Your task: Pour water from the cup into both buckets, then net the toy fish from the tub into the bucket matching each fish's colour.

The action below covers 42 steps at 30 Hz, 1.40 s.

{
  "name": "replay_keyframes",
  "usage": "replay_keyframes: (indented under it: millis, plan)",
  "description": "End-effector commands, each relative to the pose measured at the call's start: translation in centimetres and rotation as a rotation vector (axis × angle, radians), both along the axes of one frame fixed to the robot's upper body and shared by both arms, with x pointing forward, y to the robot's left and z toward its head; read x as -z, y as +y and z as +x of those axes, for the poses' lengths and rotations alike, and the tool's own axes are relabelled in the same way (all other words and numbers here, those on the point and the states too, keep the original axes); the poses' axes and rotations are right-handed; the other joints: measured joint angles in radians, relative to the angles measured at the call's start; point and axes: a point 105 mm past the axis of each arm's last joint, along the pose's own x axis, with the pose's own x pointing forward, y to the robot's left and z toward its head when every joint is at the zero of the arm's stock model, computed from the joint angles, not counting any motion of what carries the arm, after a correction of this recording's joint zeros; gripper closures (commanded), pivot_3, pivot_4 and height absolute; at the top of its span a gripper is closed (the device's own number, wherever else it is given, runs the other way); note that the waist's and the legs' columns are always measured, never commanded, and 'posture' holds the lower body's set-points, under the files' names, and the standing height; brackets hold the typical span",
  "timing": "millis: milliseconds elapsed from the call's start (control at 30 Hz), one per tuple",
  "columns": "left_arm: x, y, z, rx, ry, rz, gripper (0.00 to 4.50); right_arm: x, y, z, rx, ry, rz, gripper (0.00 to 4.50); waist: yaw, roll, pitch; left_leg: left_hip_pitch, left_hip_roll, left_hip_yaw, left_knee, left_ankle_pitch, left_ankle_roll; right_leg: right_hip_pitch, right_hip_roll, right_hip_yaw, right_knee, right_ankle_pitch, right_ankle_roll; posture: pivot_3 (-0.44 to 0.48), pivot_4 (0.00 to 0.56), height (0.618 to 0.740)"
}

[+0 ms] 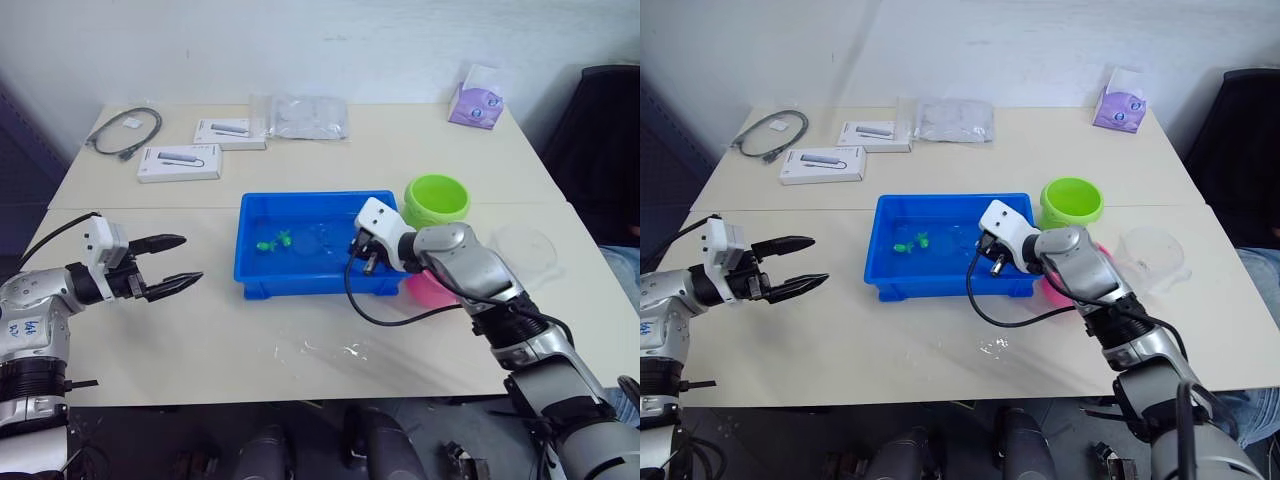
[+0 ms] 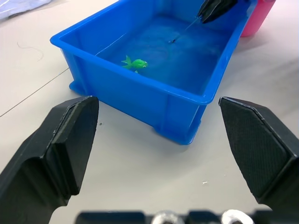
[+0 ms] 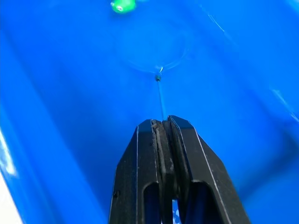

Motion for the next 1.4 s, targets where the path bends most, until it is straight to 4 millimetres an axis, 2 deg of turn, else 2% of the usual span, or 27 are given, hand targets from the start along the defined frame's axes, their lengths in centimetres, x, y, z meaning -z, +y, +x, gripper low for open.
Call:
replay_keyframes:
  millis: [33, 200, 467, 567, 700, 1033, 1233, 1400]
  plan:
    - [-0.8, -0.3, -0.1, 0.002, -0.044, -0.001, 0.08, -3.5, -0.2, 0.5, 0.017, -0.063, 0.102, 4.5, 0.0, 0.0, 0.0, 0.0, 0.0, 0.0, 0.0, 0.0, 0.0, 0.0, 0.0, 0.0, 0.0, 0.0, 0.0, 0.0, 0.15, 0.74]
    - [-1.0, -0.8, 0.0, 0.001, -0.05, -0.004, 0.08, -4.3, -0.5, -0.5, -0.003, -0.021, 0.18, 4.5, 0.001, 0.0, 0.0, 0.0, 0.0, -0.001, 0.0, 0.0, 0.0, 0.0, 0.0, 0.0, 0.0, 0.0, 0.0, 0.0, 0.15, 0.74]
    - [-1.4, -1.4, 0.6, 0.011, -0.067, -0.013, 0.08, -5.3, -3.3, -2.6, 0.009, -0.015, 0.215, 4.5, 0.003, 0.0, 0.0, -0.001, -0.001, -0.001, 0.0, 0.0, 0.0, 0.0, -0.001, -0.001, 0.0, 0.0, 0.0, 0.0, 0.15, 0.74]
    - [-1.5, -1.8, 0.9, 0.022, -0.07, -0.02, 0.08, -5.1, -4.6, -3.1, 0.033, -0.026, 0.167, 4.5, 0.003, 0.0, 0.0, -0.001, -0.001, -0.001, 0.0, 0.0, 0.0, 0.0, -0.001, -0.001, 0.0, 0.0, 0.0, 0.0, 0.15, 0.74]
    - [-1.3, -2.2, 1.2, 0.028, -0.065, -0.023, 0.08, -4.5, -4.8, -2.8, 0.052, -0.031, 0.123, 4.5, 0.0, 0.0, 0.0, 0.0, 0.0, 0.0, 0.0, 0.0, 0.0, 0.0, 0.0, 0.0, 0.0, 0.0, 0.0, 0.0, 0.15, 0.74]
    - [-1.2, -2.1, 1.2, 0.02, -0.065, -0.013, 0.08, -2.0, -2.5, -0.7, 0.013, -0.014, -0.045, 4.5, 0.001, 0.0, 0.0, -0.001, 0.0, 0.0, 0.0, 0.0, 0.0, -0.001, 0.0, 0.0, 0.0, 0.0, 0.0, 0.0, 0.15, 0.74]
    - [-1.1, -2.1, 0.9, 0.008, -0.067, -0.017, 0.08, -1.2, -0.4, -1.1, -0.061, 0.018, -0.055, 4.5, 0.002, 0.0, 0.0, -0.001, 0.0, 0.0, 0.0, 0.0, 0.0, -0.001, 0.0, 0.0, 0.0, 0.0, 0.0, 0.0, 0.15, 0.74]
    - [-1.0, -2.1, 0.7, 0.0, -0.066, -0.018, 0.08, -1.5, 1.1, -1.4, -0.086, 0.014, 0.006, 4.5, 0.001, 0.0, 0.0, -0.001, 0.0, 0.0, 0.0, 0.0, 0.0, -0.001, 0.0, 0.0, 0.0, 0.0, 0.0, 0.0, 0.15, 0.74]
